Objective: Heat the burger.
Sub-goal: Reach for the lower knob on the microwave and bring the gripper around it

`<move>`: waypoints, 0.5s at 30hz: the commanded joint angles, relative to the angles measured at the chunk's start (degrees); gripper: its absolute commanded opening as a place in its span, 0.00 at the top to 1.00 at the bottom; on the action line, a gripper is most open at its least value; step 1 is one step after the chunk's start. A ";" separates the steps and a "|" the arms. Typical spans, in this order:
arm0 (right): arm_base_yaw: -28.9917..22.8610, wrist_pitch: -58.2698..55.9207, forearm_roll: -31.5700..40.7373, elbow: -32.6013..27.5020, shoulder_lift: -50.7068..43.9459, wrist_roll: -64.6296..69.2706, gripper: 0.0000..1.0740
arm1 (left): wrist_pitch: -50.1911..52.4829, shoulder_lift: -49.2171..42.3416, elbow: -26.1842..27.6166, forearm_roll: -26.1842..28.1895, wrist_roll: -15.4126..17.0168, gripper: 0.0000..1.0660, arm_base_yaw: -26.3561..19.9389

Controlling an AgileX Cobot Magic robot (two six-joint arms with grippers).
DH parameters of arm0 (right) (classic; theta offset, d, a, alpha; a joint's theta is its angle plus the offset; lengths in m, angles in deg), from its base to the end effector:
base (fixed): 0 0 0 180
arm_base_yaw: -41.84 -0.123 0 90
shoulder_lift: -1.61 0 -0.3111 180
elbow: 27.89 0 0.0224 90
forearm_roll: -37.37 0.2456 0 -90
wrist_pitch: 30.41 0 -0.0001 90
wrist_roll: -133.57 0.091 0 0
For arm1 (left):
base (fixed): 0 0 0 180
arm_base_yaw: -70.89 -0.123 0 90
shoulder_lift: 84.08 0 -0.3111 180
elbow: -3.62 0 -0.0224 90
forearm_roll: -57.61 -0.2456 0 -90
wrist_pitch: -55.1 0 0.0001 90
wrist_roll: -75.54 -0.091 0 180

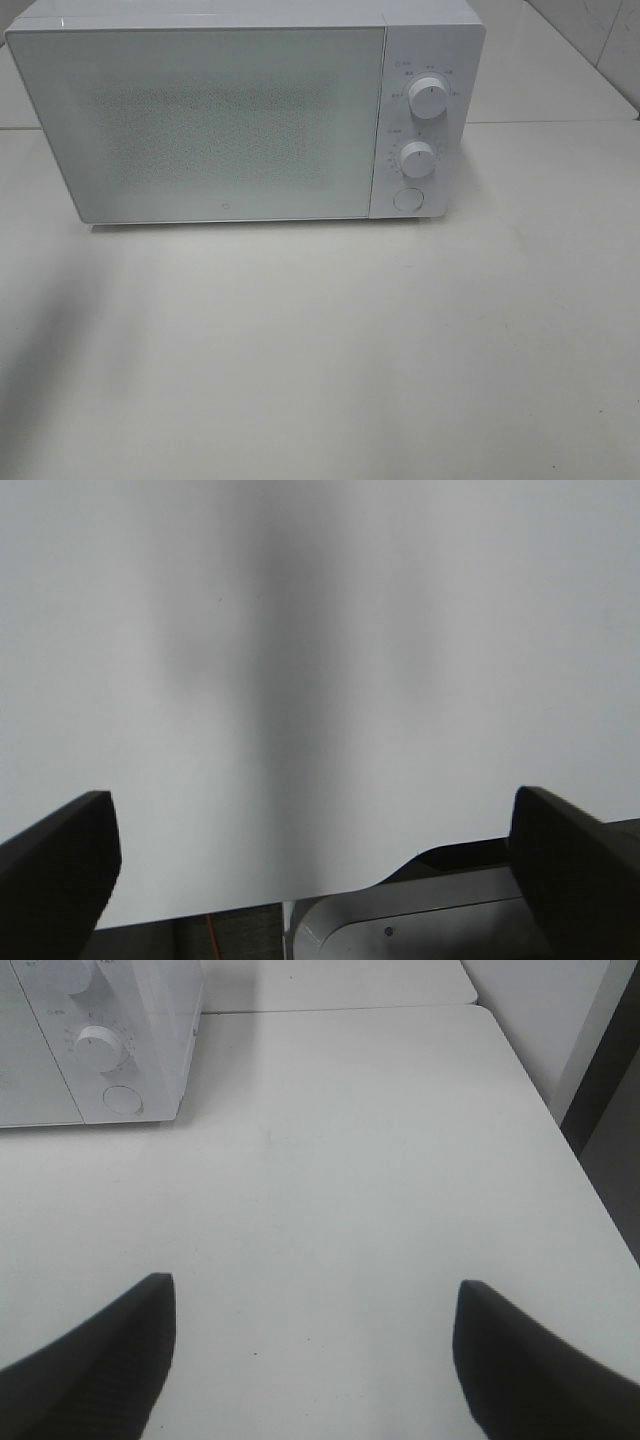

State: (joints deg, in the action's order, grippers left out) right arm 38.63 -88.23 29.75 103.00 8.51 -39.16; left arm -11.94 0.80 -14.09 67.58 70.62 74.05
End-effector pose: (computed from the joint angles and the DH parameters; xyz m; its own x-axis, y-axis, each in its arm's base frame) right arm -0.0343 -0.0122 0.2800 -0.3965 0.0332 -0.9174 0.0692 0.9976 0.0062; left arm 0.2322 -0.0274 0.3129 -0.9796 0.0713 -0.1881 0.1010 0.9830 -0.1534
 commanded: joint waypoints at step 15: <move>0.11 0.29 0.23 -0.11 -1.43 -0.52 0.29 | 4.30 -25.32 -16.44 -2.01 -0.52 0.01 -4.53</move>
State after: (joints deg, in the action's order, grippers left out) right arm 38.63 -88.23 29.75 103.00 8.51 -39.16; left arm -9.70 -20.57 -27.85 66.49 70.27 69.75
